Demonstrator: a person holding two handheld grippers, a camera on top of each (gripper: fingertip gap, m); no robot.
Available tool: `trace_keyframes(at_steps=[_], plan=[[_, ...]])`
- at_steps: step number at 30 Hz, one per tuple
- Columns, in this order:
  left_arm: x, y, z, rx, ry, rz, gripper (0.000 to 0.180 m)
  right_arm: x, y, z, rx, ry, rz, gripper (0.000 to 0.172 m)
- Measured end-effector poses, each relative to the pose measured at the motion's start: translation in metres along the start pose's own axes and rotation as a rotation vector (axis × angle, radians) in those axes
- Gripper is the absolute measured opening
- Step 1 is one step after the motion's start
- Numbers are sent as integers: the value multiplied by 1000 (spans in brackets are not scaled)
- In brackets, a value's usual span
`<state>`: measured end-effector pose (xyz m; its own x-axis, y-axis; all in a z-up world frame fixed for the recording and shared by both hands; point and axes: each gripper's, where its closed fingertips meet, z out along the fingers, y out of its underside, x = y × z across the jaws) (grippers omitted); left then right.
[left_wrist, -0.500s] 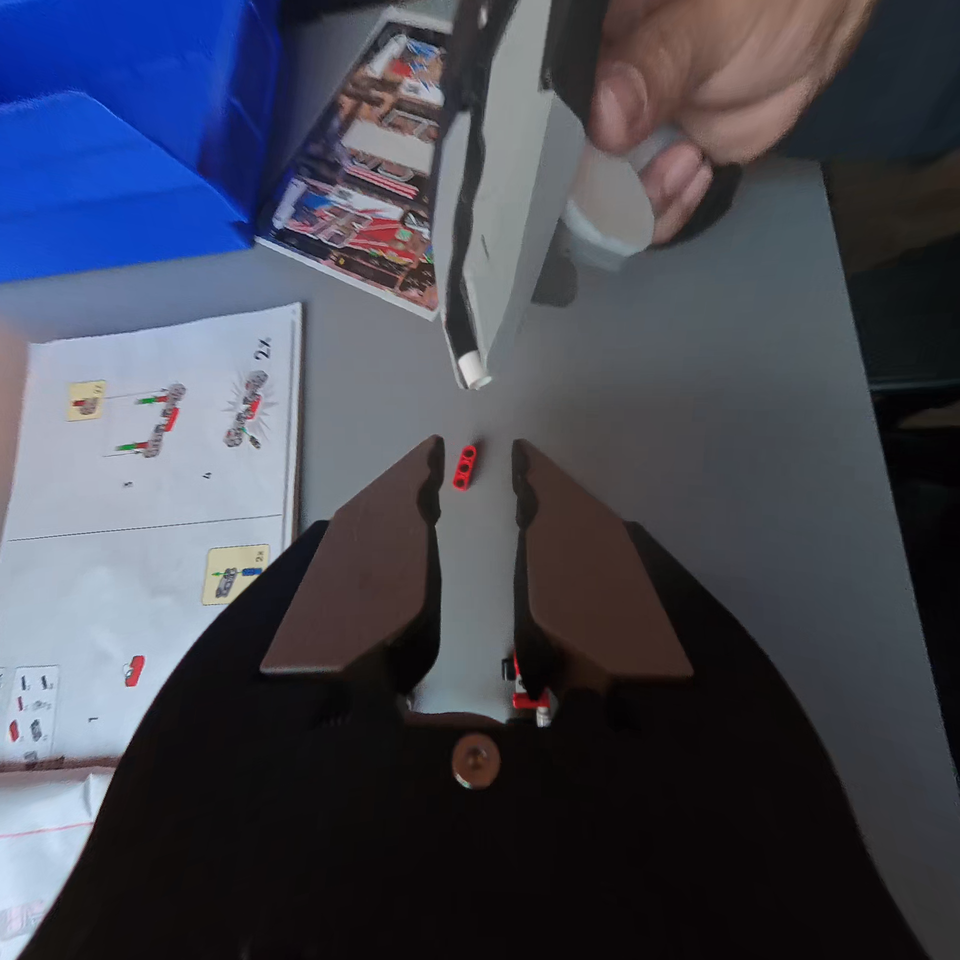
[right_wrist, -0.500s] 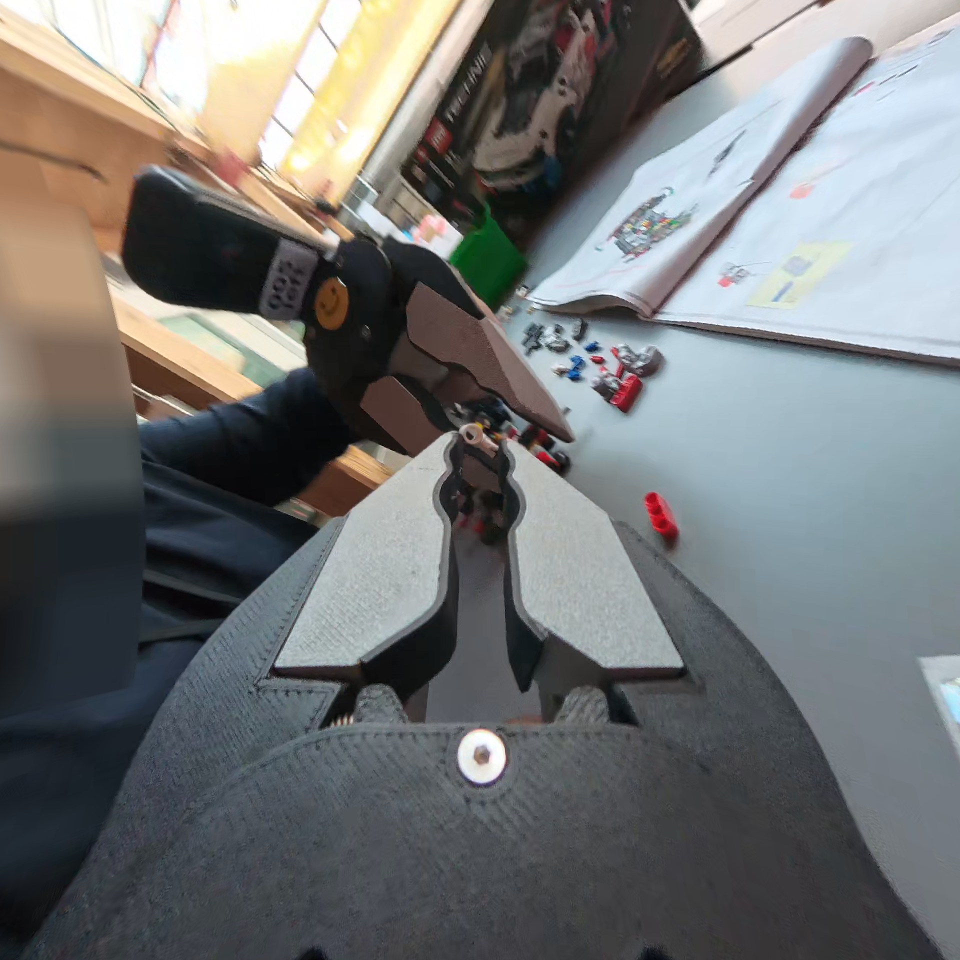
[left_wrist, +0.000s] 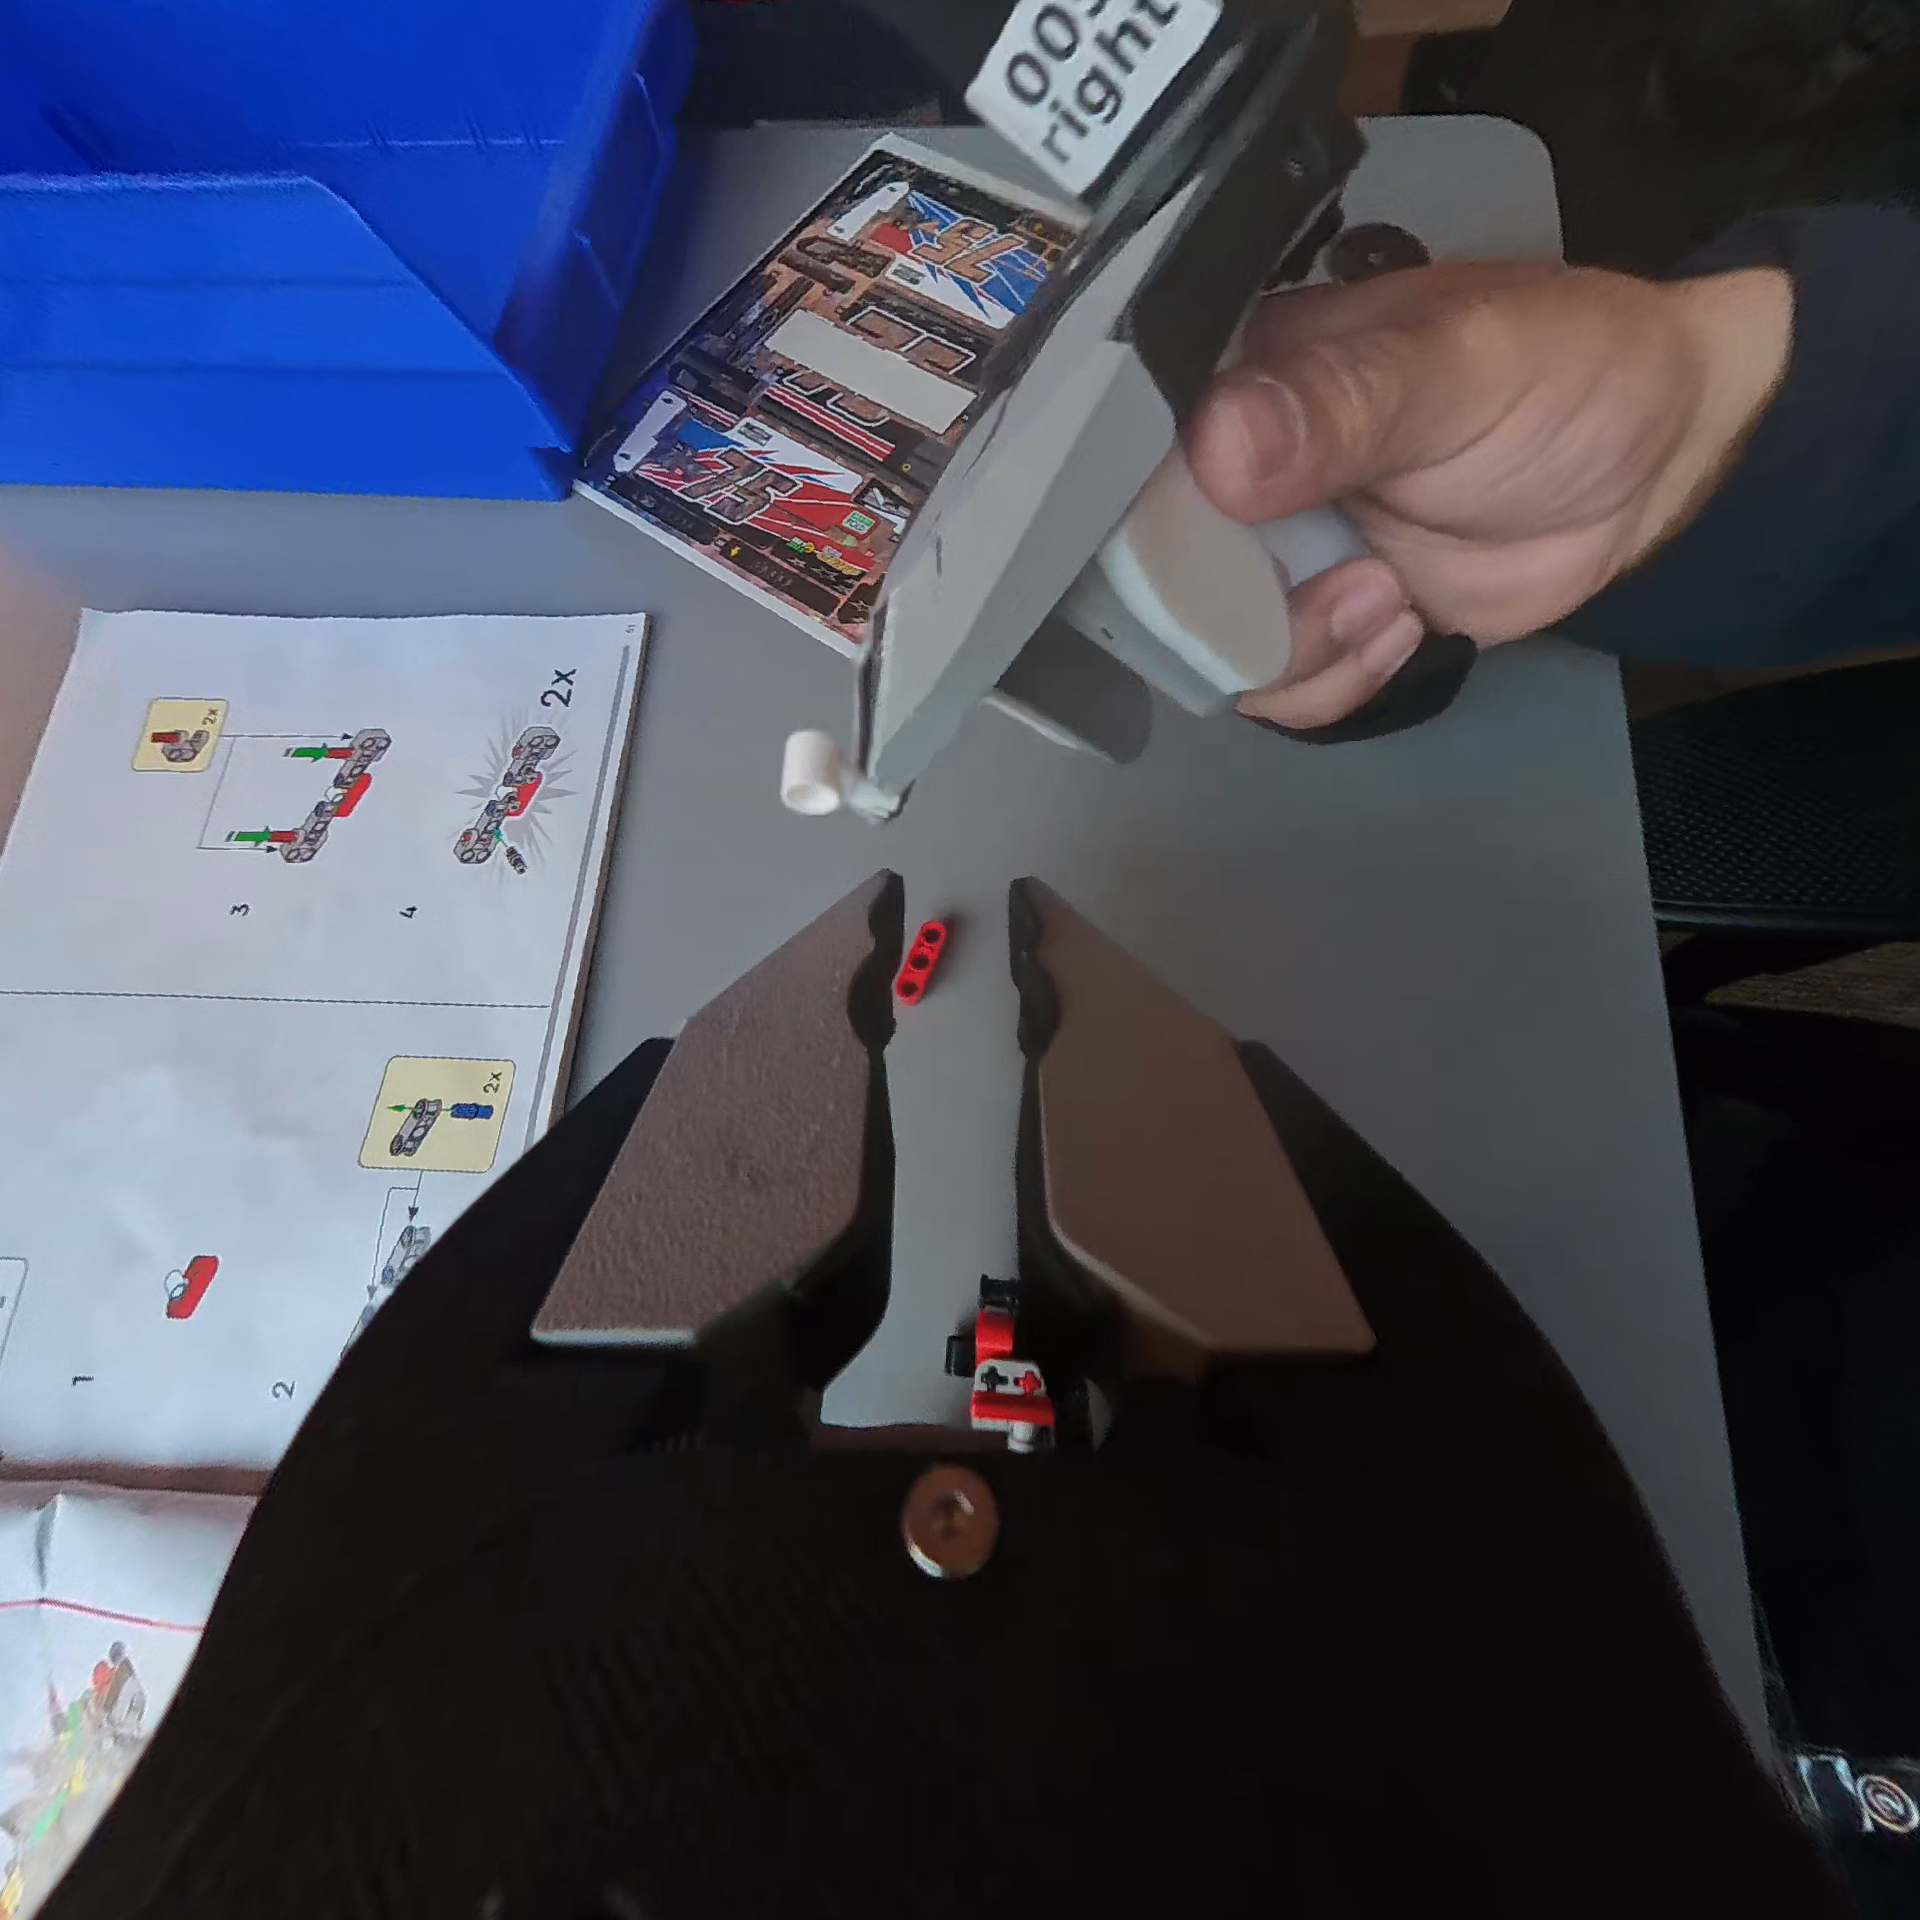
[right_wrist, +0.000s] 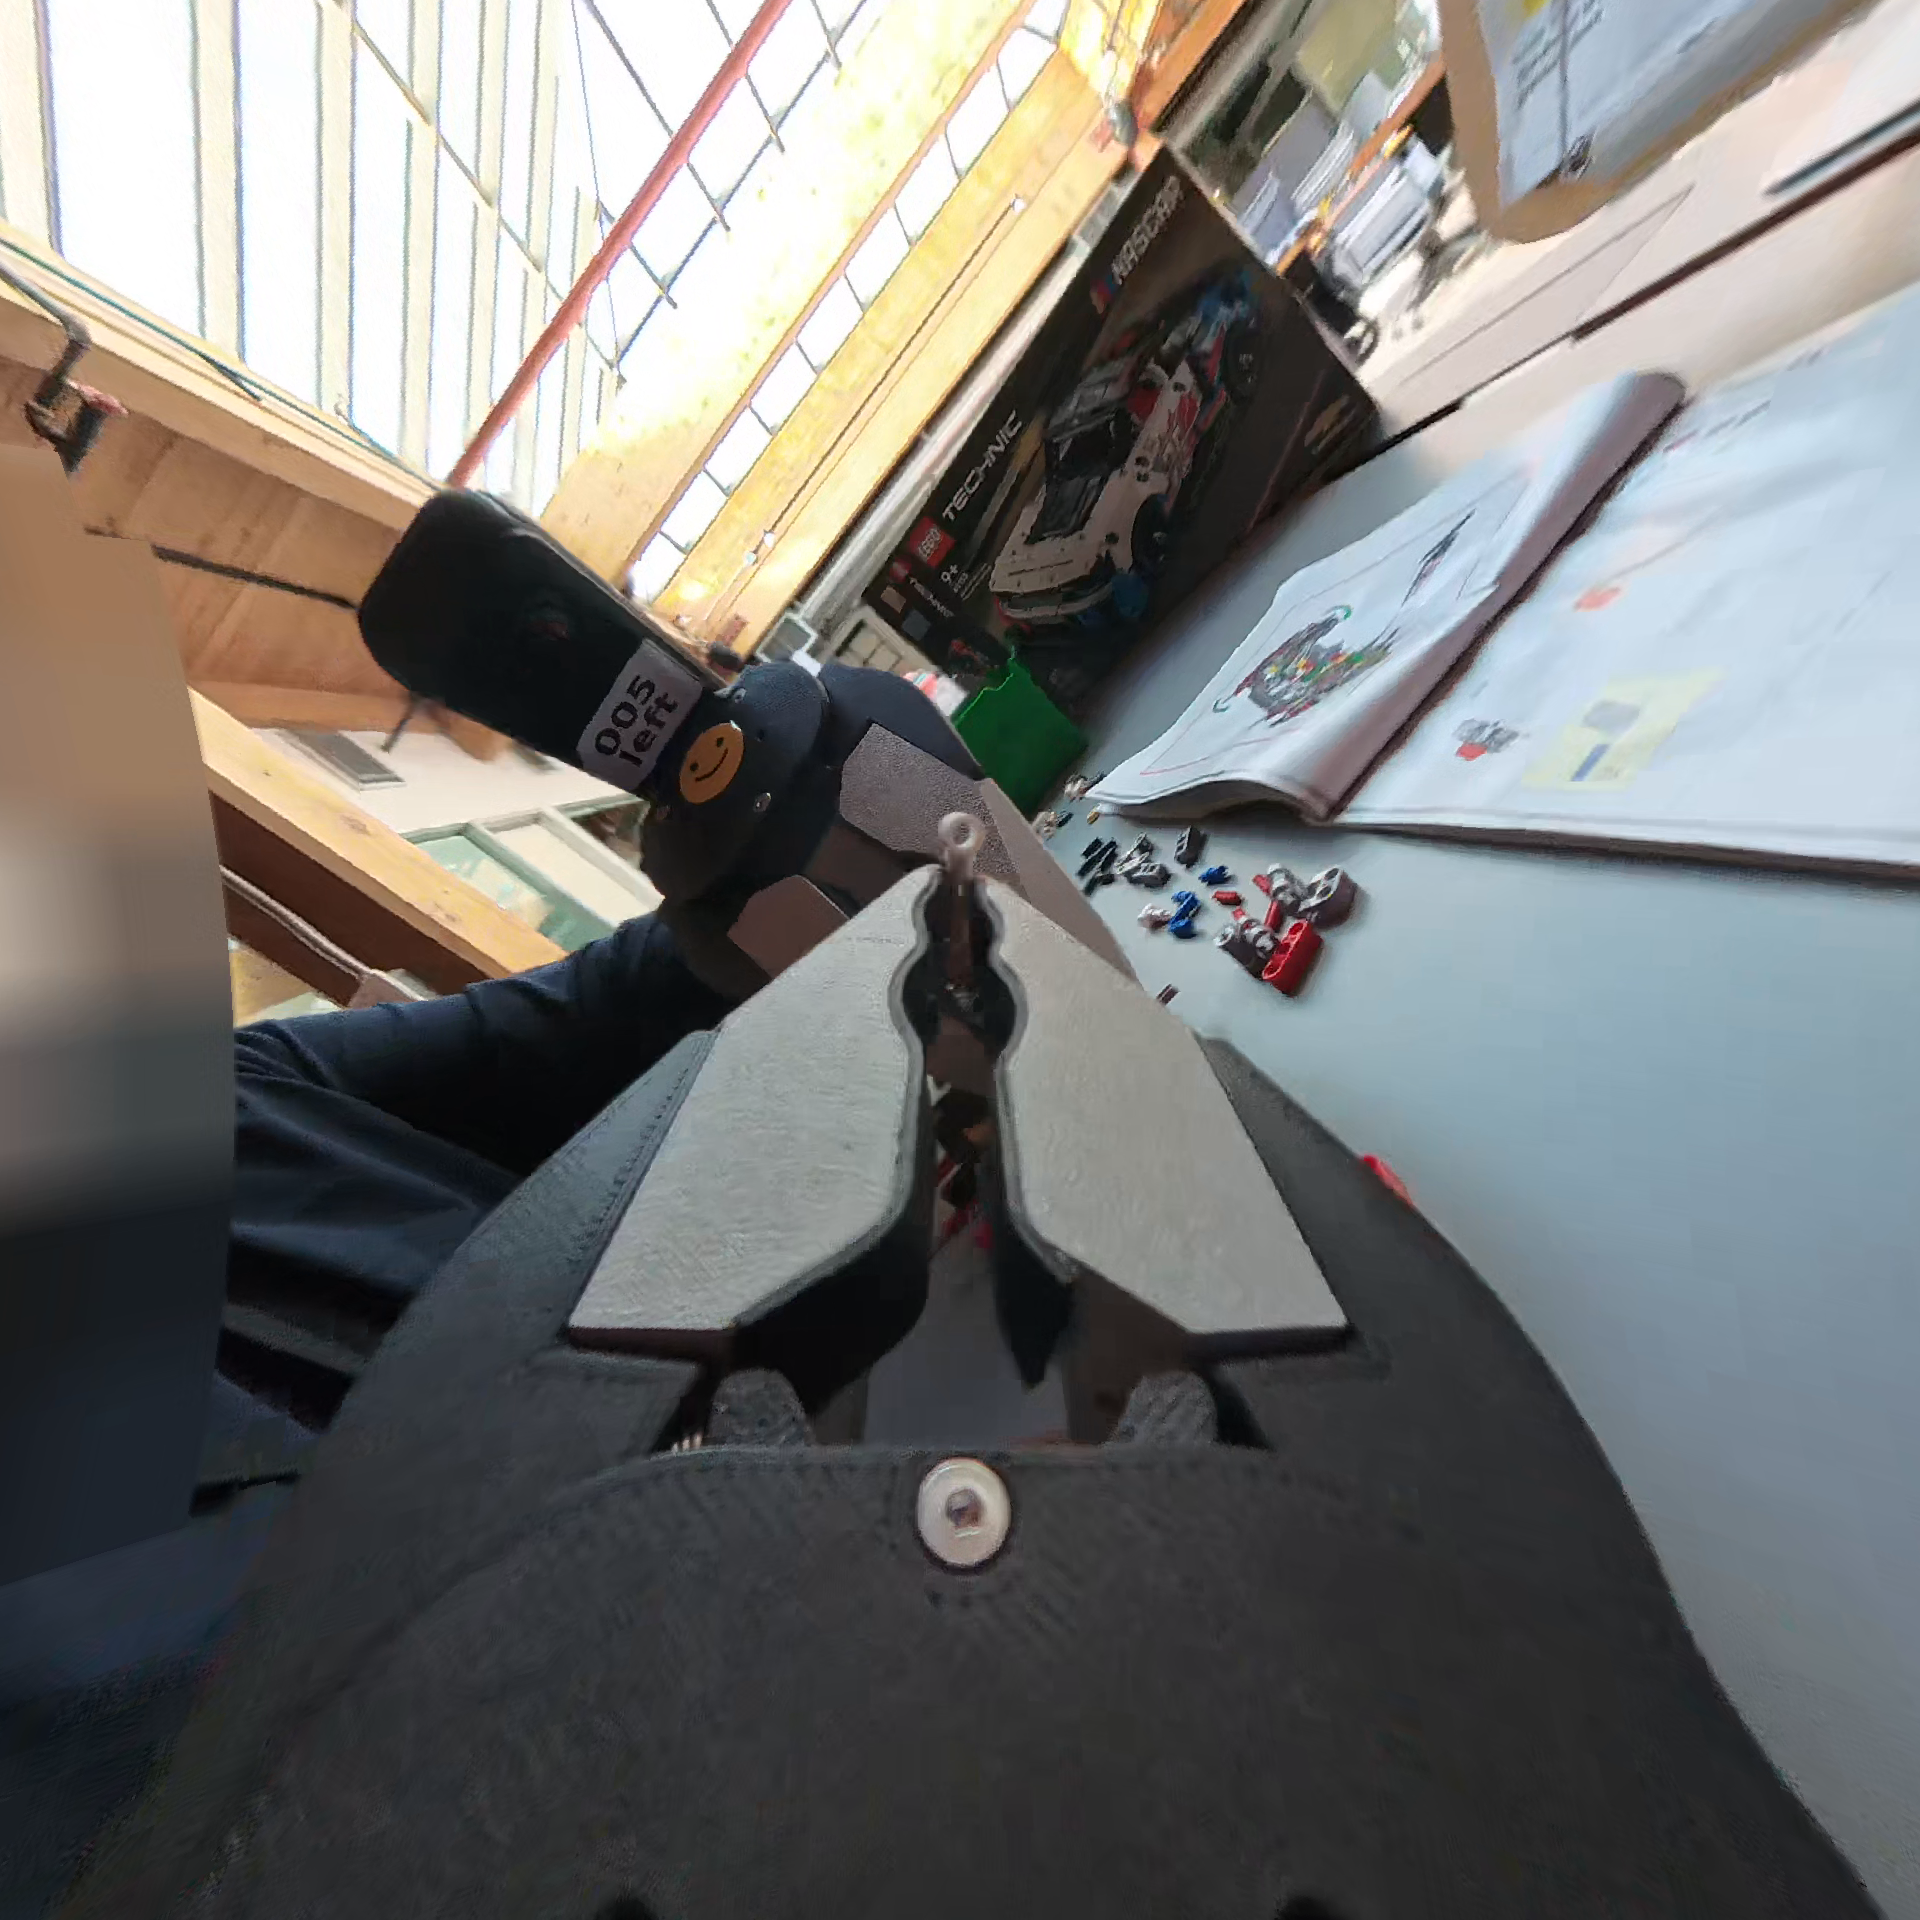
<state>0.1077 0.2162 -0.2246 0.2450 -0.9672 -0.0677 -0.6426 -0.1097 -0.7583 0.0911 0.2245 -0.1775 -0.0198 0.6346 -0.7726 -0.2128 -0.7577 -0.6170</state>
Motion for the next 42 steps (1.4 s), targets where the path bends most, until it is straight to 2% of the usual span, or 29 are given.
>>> trace_keyframes(at_steps=[5,8,16,25,28,36,42], plan=[[-4,2,-1,-9,-5,-12,16,-1,2,9,-20,100,-207,0],[-9,7,4,-22,-14,-20,9,8,2,11,-28,136,-213,0],[-23,10,-1,-9,-48,-42,13,17,12,7,-76,158,-180,0],[-26,-6,-15,65,-238,269,24,14,13,7,-58,87,-64,0],[-21,-12,-18,96,-261,337,21,13,14,6,-49,69,-38,0],[-15,-14,-19,103,-268,410,15,9,16,5,-49,40,-35,0],[-3,-21,-43,190,-229,455,13,-16,18,5,-85,-113,-71,0]])
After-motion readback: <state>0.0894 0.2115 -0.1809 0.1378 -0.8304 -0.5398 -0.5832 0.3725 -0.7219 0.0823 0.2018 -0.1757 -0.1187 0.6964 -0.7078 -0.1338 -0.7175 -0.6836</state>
